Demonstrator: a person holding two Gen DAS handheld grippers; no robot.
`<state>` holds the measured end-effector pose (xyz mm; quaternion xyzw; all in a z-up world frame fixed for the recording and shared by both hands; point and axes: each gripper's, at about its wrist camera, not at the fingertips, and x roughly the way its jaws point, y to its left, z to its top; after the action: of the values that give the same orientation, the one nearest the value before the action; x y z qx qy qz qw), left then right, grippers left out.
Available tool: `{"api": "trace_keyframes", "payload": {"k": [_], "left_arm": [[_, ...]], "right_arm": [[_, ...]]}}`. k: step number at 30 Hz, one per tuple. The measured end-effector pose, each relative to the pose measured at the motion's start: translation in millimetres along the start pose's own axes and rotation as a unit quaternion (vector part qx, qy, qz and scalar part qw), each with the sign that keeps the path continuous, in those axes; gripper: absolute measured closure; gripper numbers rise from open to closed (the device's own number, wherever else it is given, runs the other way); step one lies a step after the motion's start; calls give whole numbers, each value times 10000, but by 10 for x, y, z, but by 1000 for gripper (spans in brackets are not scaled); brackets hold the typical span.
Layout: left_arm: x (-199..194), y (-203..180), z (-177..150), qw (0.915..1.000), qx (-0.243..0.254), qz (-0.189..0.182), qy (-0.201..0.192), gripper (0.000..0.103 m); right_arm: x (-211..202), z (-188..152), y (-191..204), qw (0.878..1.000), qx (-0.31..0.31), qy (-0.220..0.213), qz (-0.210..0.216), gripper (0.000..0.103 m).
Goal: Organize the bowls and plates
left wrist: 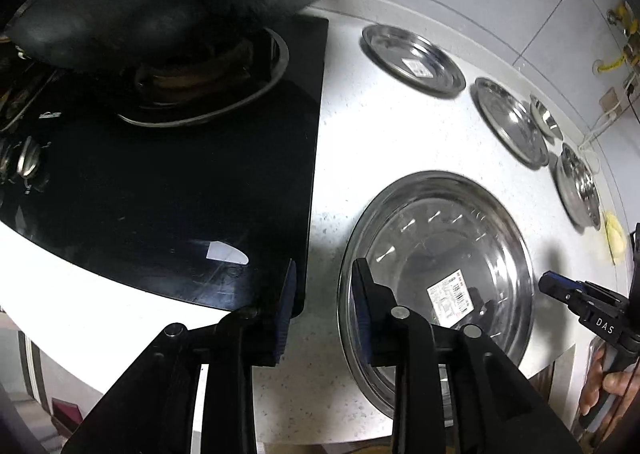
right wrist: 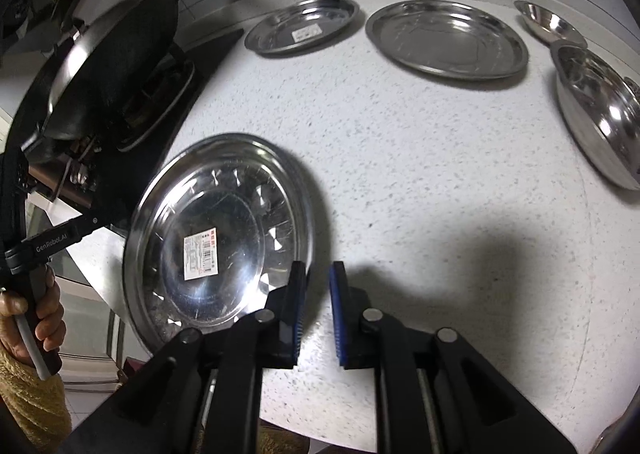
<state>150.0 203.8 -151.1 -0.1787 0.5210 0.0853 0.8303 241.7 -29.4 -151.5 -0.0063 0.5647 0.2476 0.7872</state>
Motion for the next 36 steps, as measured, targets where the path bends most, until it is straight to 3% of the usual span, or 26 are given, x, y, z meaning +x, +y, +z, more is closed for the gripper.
{"api": "trace_keyframes", "payload": {"k": [3, 6, 10, 12, 18, 22, 26, 36], "left_arm": [[-93, -66, 48, 10000, -77, -32, -28, 64], [-183, -234, 168, 9998, -76, -169, -87, 51], [-148, -537, 416, 9988, -89, -471, 93, 49], [-75, -739, 591, 9977, -192, -617, 208, 36], [174, -1440, 1151, 9963, -103, -840, 154, 36], [622, -1852, 1532, 9942, -194, -991, 378, 36], [1040, -2097, 1691, 9950, -168, -826, 532, 36], [1692, -2261, 1783, 9947, -193, -672, 757, 36]], "right_arm": [[-109, 50, -122, 10000, 65, -56, 45, 90], [-236, 168, -289, 9997, 140, -155, 109, 75], [-408, 461, -538, 9993, 154, -297, 163, 70], [-493, 667, -661, 9992, 49, -381, 129, 68], [-605, 1451, -1214, 9982, 59, -578, 126, 63], [-371, 1942, -1681, 9992, 246, -303, 73, 63], [-46, 2321, -1993, 9995, 296, -52, -6, 63], [488, 2552, -2264, 9990, 291, 283, -206, 63]]}}
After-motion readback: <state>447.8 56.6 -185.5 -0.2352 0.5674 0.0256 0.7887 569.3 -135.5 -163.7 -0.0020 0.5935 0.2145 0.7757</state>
